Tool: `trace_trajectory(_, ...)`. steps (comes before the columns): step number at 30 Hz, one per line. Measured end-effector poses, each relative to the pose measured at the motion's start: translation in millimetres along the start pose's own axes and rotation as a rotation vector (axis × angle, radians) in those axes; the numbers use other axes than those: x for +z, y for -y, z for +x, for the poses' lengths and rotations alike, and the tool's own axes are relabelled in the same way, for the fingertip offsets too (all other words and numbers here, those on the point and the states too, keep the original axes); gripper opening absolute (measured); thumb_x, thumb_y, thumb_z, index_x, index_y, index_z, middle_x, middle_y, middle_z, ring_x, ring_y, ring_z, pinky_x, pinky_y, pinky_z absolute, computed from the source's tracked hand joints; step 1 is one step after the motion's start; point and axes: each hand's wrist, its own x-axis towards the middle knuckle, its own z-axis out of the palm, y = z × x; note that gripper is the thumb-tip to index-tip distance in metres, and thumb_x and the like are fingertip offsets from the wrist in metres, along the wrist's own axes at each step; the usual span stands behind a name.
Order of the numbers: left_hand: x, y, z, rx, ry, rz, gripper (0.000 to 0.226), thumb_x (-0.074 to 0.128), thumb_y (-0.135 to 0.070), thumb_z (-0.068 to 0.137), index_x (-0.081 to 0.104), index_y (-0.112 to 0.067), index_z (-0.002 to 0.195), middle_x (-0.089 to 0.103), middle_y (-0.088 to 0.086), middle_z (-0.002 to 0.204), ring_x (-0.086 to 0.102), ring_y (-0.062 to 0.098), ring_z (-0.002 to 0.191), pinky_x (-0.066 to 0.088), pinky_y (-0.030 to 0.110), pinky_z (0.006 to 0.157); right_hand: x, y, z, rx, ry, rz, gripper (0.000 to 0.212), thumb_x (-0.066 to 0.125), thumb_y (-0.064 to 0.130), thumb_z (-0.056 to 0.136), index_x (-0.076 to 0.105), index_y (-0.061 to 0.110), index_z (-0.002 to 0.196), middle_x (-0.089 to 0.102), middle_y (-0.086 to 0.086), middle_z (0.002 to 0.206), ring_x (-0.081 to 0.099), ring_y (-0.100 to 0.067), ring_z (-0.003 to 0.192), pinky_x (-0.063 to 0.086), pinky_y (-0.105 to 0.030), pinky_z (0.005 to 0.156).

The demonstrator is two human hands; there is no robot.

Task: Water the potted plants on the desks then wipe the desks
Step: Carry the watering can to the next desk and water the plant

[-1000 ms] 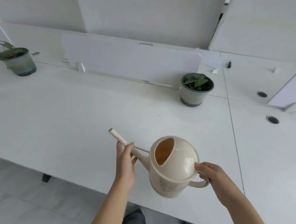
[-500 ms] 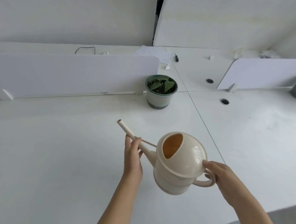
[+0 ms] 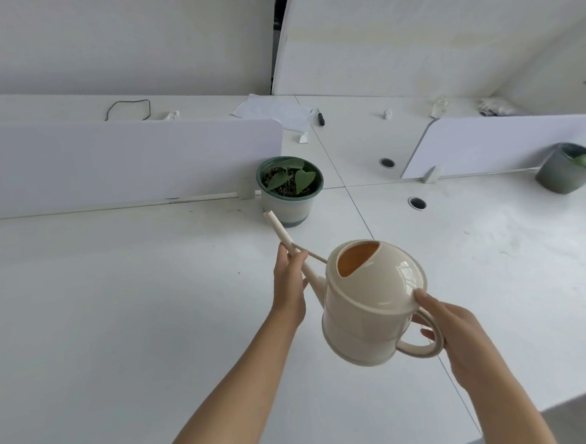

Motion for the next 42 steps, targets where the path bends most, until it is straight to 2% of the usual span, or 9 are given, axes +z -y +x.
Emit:
trace_trajectory(4,19.8,-1.9,23.5,-0.035,-0.002,-0.015,0.009,0.042,-0.014,0.091,0.048,-0.020,0.086,0.039,0.000,0.088,0.042,0.020,0.096,0.043,0.039,0.083,-3.7,11.4,15.1,0.024,-0.043,-0.046,0.065,0.061,0.046,0.075,0.059,-0.016,0.095,0.064,-0.024,0.111,0.053,-0.037,0.114,0.039,-0.050,0.098)
trace_trajectory(8,33.5,0.3,43.7,-0.068,-0.006,0.000,0.007,0.044,-0.016,0.089,0.049,-0.020,0.085,0.041,0.006,0.100,0.043,0.023,0.099,0.045,0.039,0.080,-1.0,24.4,32.4,-0.026,-0.060,-0.141,0.125,0.063,0.081,0.035,0.045,-0.022,0.103,0.043,-0.038,0.121,0.039,-0.049,0.117,0.028,-0.064,0.101)
trace_trajectory(13,41.1,-1.5,63.2,-0.075,-0.062,0.028,0.006,0.043,-0.015,0.089,0.047,-0.016,0.085,0.041,0.007,0.098,0.043,0.022,0.095,0.044,0.034,0.072,-0.4,32.7,57.2,-0.081,-0.058,-0.213,0.105,0.060,0.071,0.059,0.046,-0.023,0.101,0.052,-0.044,0.106,0.047,-0.053,0.085,0.041,-0.058,0.078)
trace_trajectory(15,41.6,-2.1,69.7,-0.071,-0.079,0.067,0.010,0.043,-0.012,0.091,0.048,-0.007,0.097,0.043,0.005,0.095,0.044,0.022,0.094,0.047,0.031,0.070,-0.5,32.8,66.8,-0.101,-0.034,-0.214,0.109,0.057,0.077,0.047,0.049,-0.023,0.090,0.053,-0.025,0.076,0.038,-0.027,0.072,0.031,-0.037,0.070)
trace_trajectory(19,48.3,-7.0,76.6,-0.062,-0.133,0.114,0.015,0.043,-0.010,0.094,0.046,-0.004,0.107,0.045,-0.005,0.083,0.048,0.014,0.076,0.044,0.025,0.056,2.2,35.9,78.5,-0.075,0.018,-0.155,0.071,0.057,0.063,0.063,0.054,-0.008,0.071,0.040,-0.005,0.081,0.033,-0.021,0.077,0.024,-0.032,0.073)
trace_trajectory(24,49.7,-3.5,84.3,-0.064,-0.108,0.107,0.010,0.041,-0.010,0.092,0.047,-0.006,0.099,0.040,-0.001,0.081,0.043,0.015,0.077,0.041,0.026,0.060,1.7,41.9,81.7,-0.065,-0.022,-0.215,0.120,0.059,0.084,0.042,0.047,-0.024,0.094,0.051,-0.025,0.076,0.037,-0.027,0.073,0.038,-0.046,0.068)
trace_trajectory(27,53.8,-1.6,87.8,-0.108,-0.086,0.068,0.004,0.043,-0.013,0.090,0.045,-0.011,0.086,0.039,0.000,0.084,0.042,0.014,0.079,0.040,0.028,0.063,-1.2,44.9,81.2,-0.077,-0.024,-0.231,0.140,0.051,0.093,0.022,0.045,-0.022,0.103,0.047,-0.042,0.113,0.046,-0.055,0.096,0.035,-0.066,0.092)
trace_trajectory(34,67.9,1.2,100.2,-0.140,-0.022,0.073,0.005,0.044,-0.015,0.091,0.047,-0.011,0.092,0.045,0.000,0.085,0.047,0.013,0.076,0.042,0.029,0.064,-11.8,51.9,90.2,-0.068,-0.049,-0.097,0.037,0.058,0.031,0.085,0.064,-0.005,0.081,0.069,-0.011,0.090,0.058,-0.031,0.090,0.045,-0.039,0.081)
trace_trajectory(42,85.3,-6.5,120.3,-0.139,0.045,0.079,0.007,0.046,-0.013,0.084,0.043,-0.011,0.078,0.041,-0.001,0.071,0.041,0.012,0.065,0.038,0.024,0.058,-10.9,65.8,93.4,-0.144,-0.075,-0.107,0.019,0.056,0.015,0.088,0.061,0.013,0.069,0.059,0.001,0.078,0.049,-0.010,0.075,0.038,-0.022,0.060)
